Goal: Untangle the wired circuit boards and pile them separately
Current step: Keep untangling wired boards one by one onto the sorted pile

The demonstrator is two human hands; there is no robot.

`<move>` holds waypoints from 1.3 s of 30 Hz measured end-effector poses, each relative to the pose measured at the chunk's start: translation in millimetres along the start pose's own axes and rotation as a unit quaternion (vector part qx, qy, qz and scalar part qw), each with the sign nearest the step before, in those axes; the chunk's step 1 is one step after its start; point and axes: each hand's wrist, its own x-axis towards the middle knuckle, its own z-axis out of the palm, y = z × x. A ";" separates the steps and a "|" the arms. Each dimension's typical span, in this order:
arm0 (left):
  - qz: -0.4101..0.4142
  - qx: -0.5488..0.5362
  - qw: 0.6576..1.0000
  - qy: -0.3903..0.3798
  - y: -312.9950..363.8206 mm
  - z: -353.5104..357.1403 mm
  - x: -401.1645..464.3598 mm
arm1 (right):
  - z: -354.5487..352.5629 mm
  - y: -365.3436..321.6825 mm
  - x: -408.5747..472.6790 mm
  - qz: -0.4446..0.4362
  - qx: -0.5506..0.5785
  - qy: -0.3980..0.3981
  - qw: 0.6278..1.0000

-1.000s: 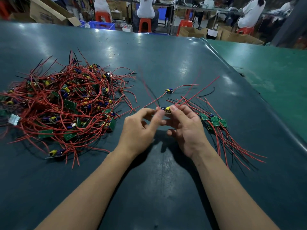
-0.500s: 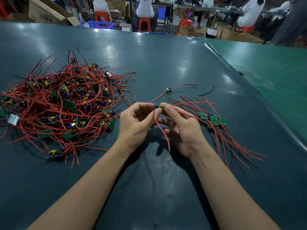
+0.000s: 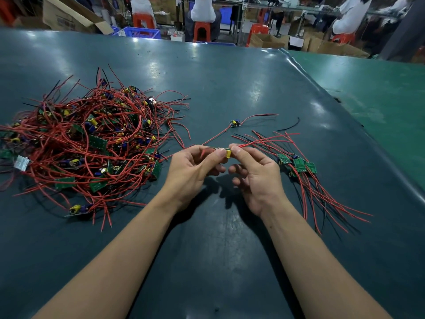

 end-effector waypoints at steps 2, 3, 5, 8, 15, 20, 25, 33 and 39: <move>-0.011 -0.002 1.000 -0.001 -1.0 -0.3 0.9 | -0.3 0.5 2.3 -0.025 -0.016 0.027 0.999; -0.015 -0.007 1.000 0.004 -1.4 -0.3 1.2 | -0.6 0.3 4.0 -0.037 -0.016 0.047 0.998; -0.014 -0.016 1.000 0.020 -2.2 -0.1 1.9 | -2.4 -1.2 8.4 -0.058 0.011 0.098 0.993; -0.003 -0.012 0.999 0.031 -2.7 -0.9 3.1 | -6.0 -3.4 13.1 -0.093 0.044 0.146 0.984; -0.008 -0.076 0.993 0.084 -2.2 -2.4 6.9 | -13.4 -8.9 15.4 -0.138 0.082 0.197 0.967; 0.002 -0.068 0.992 0.105 -3.7 -1.9 7.9 | -15.6 -7.3 15.6 -0.174 0.087 0.251 0.948; 0.018 -0.120 0.975 0.185 2.7 -6.0 13.9 | -21.6 -10.7 16.0 -0.196 0.094 0.280 0.935; 0.050 -0.225 0.968 0.098 18.0 -8.3 4.5 | -14.0 4.1 5.3 -0.408 -0.278 0.236 0.837; -0.019 -0.232 0.972 -0.022 21.5 -4.2 -2.6 | 4.6 8.7 -6.8 -0.141 -0.137 -0.091 0.976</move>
